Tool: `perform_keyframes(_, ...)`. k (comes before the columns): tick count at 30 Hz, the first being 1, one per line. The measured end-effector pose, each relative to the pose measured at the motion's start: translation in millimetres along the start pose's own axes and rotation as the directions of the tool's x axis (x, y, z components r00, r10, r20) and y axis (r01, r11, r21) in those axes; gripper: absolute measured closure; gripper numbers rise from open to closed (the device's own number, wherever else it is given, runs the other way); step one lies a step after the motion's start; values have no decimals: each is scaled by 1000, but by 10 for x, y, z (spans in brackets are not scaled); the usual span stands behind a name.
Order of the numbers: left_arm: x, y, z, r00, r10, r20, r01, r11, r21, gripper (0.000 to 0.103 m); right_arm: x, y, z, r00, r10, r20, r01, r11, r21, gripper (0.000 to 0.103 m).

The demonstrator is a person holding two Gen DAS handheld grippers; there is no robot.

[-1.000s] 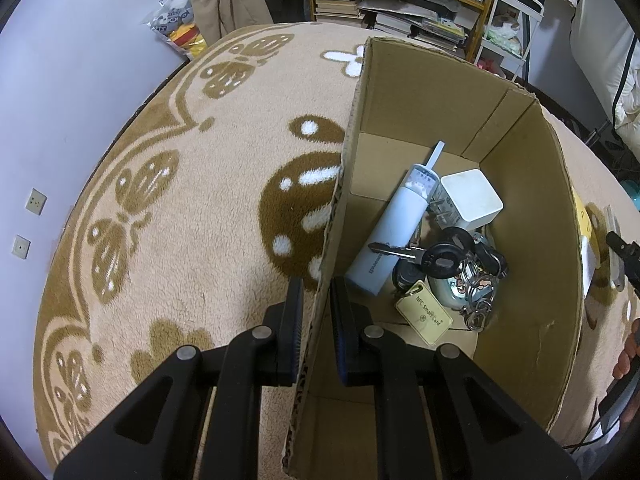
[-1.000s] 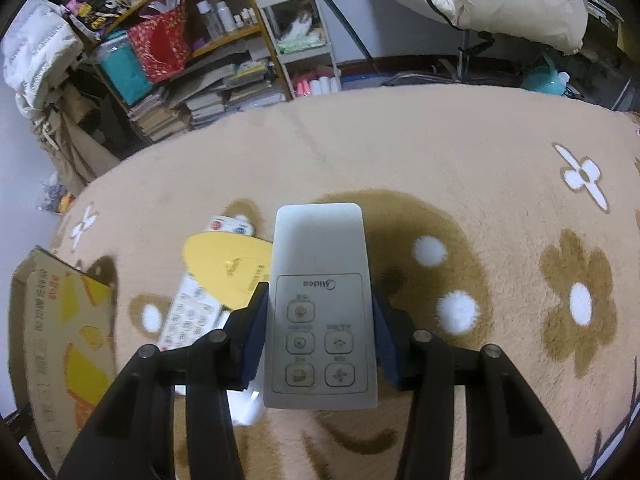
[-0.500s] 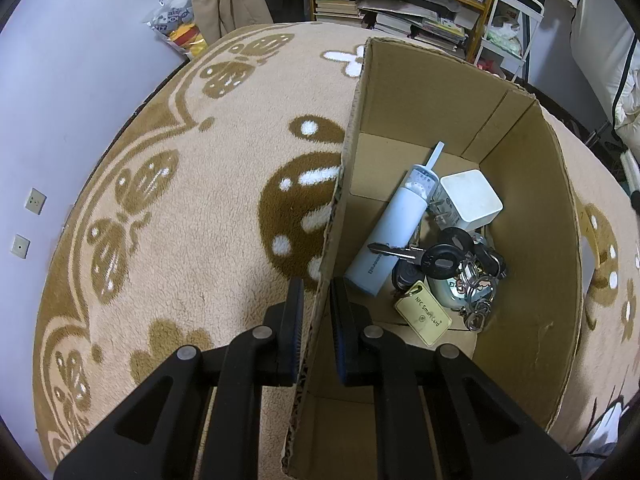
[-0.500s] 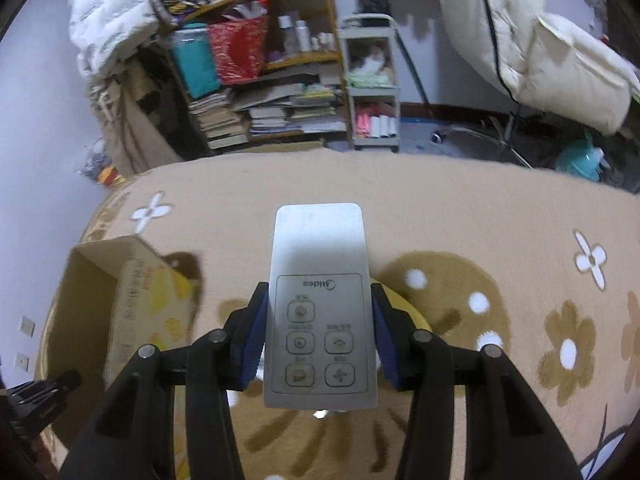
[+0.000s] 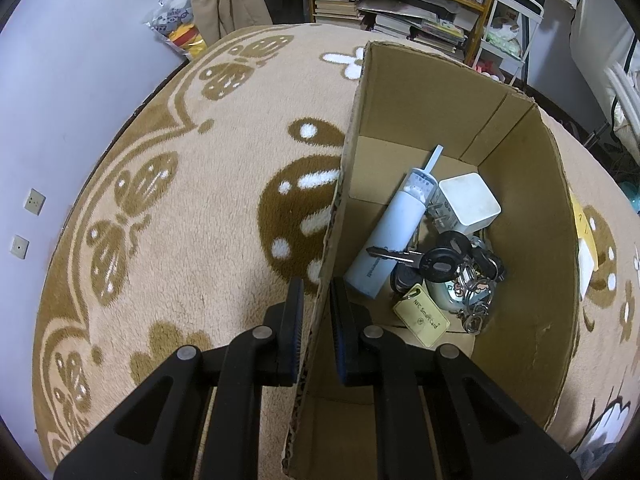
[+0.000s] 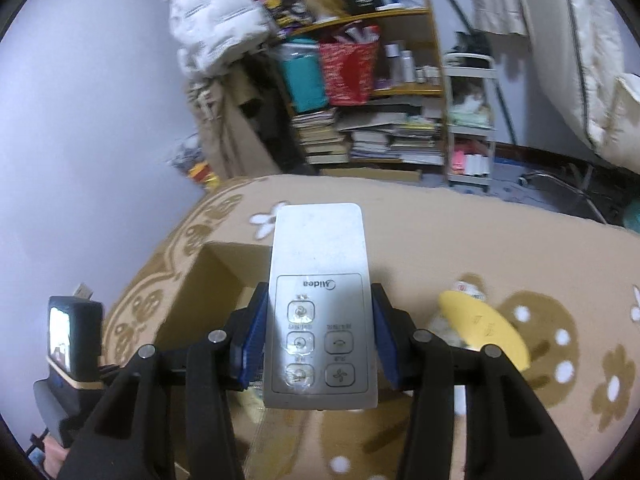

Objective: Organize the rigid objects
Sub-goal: 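Lift the grey remote, carry it into the box and open the right tool, then return the right tool to the pile and grasp the white square adapter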

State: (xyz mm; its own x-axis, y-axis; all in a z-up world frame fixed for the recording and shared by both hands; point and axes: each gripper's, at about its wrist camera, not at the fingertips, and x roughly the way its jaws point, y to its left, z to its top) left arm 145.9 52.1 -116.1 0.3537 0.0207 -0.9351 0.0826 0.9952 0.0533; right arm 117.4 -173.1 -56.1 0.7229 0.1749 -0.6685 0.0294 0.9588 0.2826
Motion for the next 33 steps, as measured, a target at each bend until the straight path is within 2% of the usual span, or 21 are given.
perform_keyframes(3, -4, 1, 2, 1000, -3, 0, 3, 1000, -2, 91, 122, 220, -14, 999, 31, -29, -32, 999, -42, 52)
perform_keyframes(10, -8, 13, 5, 1000, -11, 0, 11, 1000, -8, 91, 381, 604, -197, 994, 46, -103, -59, 990, -130, 52)
perform_keyframes(20, 0, 45, 5, 1000, -28, 0, 28, 999, -17, 91, 564, 662, -389, 986, 61, -158, -82, 988, -132, 52)
perform_keyframes(26, -4, 46, 6, 1000, -29, -2, 29, 999, -19, 91, 419, 617, -302, 992, 51, -117, -66, 989, -130, 51)
perform_keyframes(27, -5, 48, 7, 1000, -30, -2, 30, 999, -19, 91, 392, 605, -286, 993, 49, -110, -63, 990, -127, 48)
perform_keyframes(30, -5, 53, 8, 1000, -30, -3, 30, 999, -19, 91, 236, 479, -234, 998, 9, -59, -15, 994, -109, 26)
perform_keyframes(33, -4, 54, 10, 1000, -30, -3, 30, 999, -19, 91, 115, 307, -192, 999, -37, -10, 36, 996, -82, 17)
